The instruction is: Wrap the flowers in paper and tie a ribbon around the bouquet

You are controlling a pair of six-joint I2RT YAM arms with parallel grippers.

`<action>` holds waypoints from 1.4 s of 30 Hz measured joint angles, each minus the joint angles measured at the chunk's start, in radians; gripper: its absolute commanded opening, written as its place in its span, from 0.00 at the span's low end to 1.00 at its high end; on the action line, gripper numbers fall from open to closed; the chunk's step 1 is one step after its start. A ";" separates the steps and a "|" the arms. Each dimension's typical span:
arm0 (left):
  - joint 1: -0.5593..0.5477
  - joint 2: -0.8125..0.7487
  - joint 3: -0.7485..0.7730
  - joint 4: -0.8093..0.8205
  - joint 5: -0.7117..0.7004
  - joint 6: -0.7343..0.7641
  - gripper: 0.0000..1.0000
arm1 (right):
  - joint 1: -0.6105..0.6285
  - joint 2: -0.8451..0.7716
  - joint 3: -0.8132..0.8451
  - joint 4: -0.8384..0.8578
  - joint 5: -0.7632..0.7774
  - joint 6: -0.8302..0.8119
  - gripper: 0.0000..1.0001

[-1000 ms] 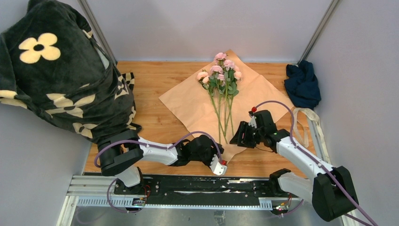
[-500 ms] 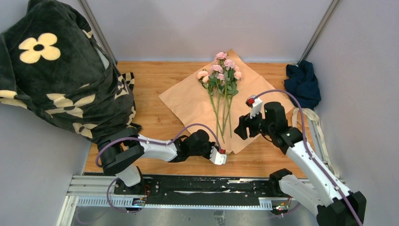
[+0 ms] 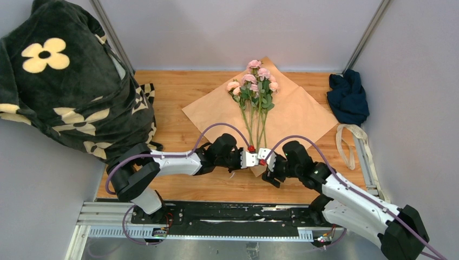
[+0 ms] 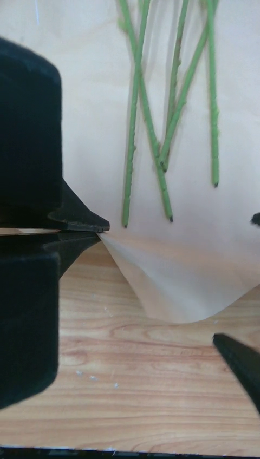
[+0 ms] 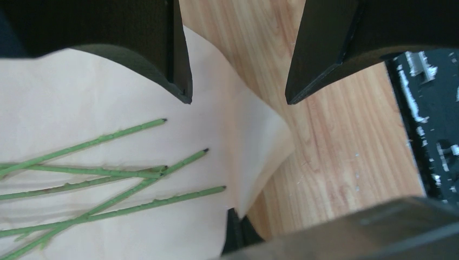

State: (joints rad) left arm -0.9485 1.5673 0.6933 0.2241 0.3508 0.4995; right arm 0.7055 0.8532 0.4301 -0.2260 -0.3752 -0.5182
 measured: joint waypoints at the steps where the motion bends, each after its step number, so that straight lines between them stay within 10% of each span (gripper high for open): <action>1: 0.005 0.000 0.000 -0.011 0.006 -0.012 0.00 | 0.000 0.012 0.001 0.008 0.014 -0.010 0.70; 22: 0.129 -0.042 -0.045 -0.008 0.167 -0.163 0.00 | 0.004 0.067 -0.068 0.154 0.125 -0.104 0.66; 32: 0.147 -0.055 -0.062 0.021 0.201 -0.206 0.00 | 0.008 0.244 -0.070 0.269 0.151 -0.181 0.01; 33: 0.147 -0.055 -0.062 0.024 0.202 -0.209 0.04 | 0.008 0.244 -0.068 0.267 0.151 -0.185 0.00; 37: 0.148 -0.056 -0.063 0.035 0.208 -0.216 0.72 | 0.003 0.245 -0.059 0.267 0.150 -0.187 0.00; 42: 0.147 -0.119 -0.097 0.038 0.204 -0.184 1.00 | -0.056 0.286 0.000 0.238 0.109 -0.177 0.00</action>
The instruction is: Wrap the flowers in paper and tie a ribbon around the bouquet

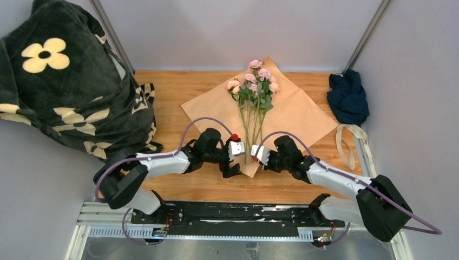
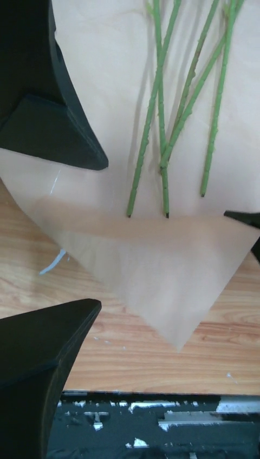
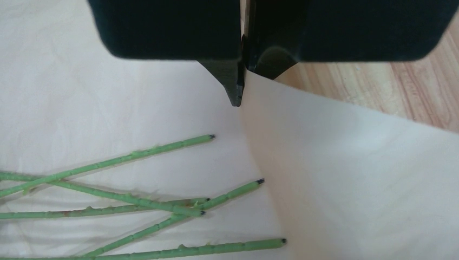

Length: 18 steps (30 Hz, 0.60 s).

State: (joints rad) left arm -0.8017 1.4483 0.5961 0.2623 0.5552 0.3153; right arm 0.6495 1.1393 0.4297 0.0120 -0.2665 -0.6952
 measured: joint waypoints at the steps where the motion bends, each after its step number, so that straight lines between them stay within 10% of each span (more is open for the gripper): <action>1: -0.003 -0.026 -0.015 0.002 -0.004 0.017 1.00 | -0.015 0.007 0.016 -0.009 -0.010 0.003 0.00; 18: -0.088 -0.027 -0.172 0.163 -0.168 0.345 1.00 | -0.083 0.066 0.091 -0.085 -0.096 0.049 0.00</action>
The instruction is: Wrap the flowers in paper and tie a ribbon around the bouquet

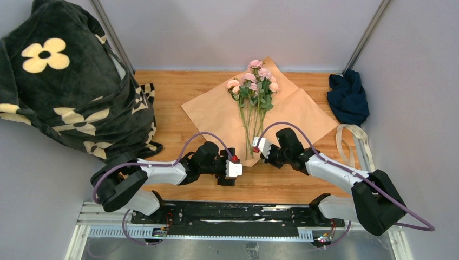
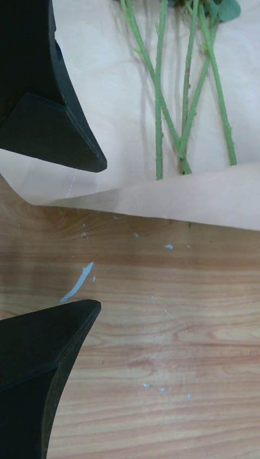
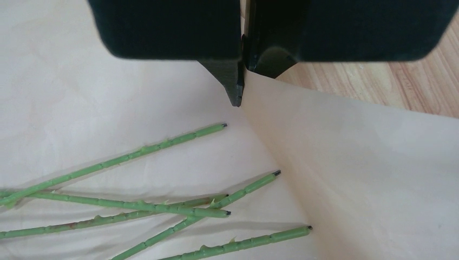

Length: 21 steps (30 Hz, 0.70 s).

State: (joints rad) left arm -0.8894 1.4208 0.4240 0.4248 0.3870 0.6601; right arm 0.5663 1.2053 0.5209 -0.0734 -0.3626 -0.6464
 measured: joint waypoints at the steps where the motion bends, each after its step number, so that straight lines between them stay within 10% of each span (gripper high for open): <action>1: -0.001 0.003 -0.005 0.017 -0.011 0.004 1.00 | -0.002 0.000 0.003 -0.003 -0.003 0.000 0.00; 6: -0.002 0.023 -0.005 0.074 -0.057 -0.029 0.92 | -0.013 0.000 0.014 -0.006 -0.014 0.000 0.00; 12: -0.003 0.056 0.024 0.094 -0.124 -0.088 0.01 | -0.016 -0.003 0.014 -0.009 -0.027 0.000 0.00; 21: -0.003 0.053 0.073 0.039 -0.090 -0.299 0.00 | -0.017 -0.042 0.099 -0.110 -0.055 0.089 0.57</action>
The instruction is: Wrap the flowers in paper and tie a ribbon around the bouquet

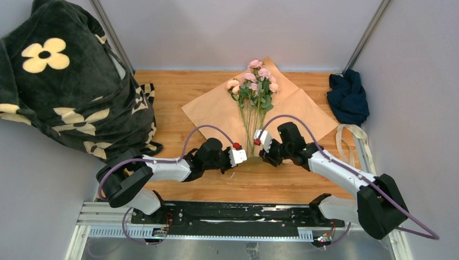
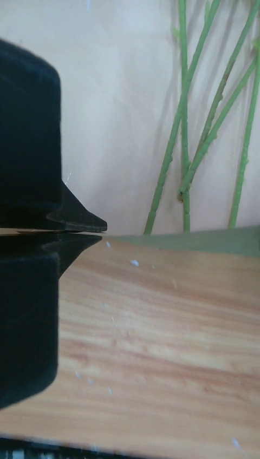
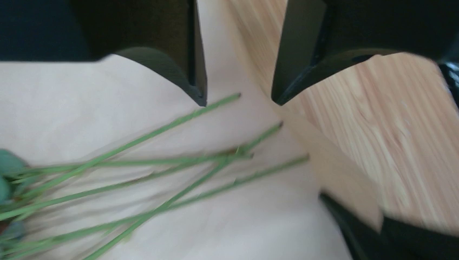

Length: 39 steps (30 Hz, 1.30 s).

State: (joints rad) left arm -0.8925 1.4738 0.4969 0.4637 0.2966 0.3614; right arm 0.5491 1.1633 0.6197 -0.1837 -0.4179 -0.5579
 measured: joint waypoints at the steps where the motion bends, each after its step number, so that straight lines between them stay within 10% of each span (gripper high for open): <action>1: 0.000 -0.002 0.012 -0.022 0.018 -0.044 0.00 | 0.000 -0.028 0.029 -0.010 -0.005 0.033 0.61; 13: 0.055 0.025 0.081 -0.126 0.213 -0.486 0.00 | -0.039 -0.114 0.270 -0.098 -0.139 0.362 0.74; 25: 0.114 0.158 0.163 -0.165 0.225 -0.513 0.00 | -0.226 0.160 0.177 -0.143 -0.402 0.477 0.67; 39: 0.133 0.179 0.216 -0.208 0.251 -0.470 0.00 | -0.226 -0.002 0.105 -0.067 -0.526 0.539 0.68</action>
State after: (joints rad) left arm -0.7593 1.6524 0.7128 0.2562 0.5476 -0.1081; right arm 0.3229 1.1610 0.7242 -0.2508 -0.9443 -0.0193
